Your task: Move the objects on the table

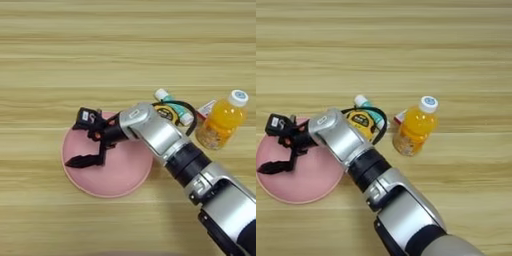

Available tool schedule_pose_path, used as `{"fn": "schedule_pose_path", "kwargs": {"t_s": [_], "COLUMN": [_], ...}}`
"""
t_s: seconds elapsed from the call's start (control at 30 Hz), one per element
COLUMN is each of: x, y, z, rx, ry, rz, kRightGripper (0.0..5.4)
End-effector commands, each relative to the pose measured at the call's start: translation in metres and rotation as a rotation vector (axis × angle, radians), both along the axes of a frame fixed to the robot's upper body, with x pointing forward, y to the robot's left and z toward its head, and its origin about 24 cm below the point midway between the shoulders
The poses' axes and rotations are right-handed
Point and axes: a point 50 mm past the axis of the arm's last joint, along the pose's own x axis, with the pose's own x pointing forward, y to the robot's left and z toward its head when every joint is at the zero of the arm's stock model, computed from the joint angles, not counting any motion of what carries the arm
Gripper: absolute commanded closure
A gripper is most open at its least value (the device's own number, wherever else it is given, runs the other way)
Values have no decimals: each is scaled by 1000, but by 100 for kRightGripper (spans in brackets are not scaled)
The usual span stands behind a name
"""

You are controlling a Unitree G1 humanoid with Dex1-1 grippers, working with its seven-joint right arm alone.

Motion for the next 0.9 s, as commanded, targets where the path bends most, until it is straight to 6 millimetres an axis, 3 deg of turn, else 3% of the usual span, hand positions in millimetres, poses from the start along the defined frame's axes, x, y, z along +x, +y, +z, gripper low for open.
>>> {"fn": "schedule_pose_path", "kwargs": {"t_s": [0.03,0.27,0.67,0.9], "x": [14,17,21,24], "y": [16,23,25,21], "z": [41,48,44,61], "rx": [99,146,142,218], "ry": [-155,-169,-171,-206], "rz": [11,-2,-7,-29], "kRightGripper": [3,3,3,3]}}
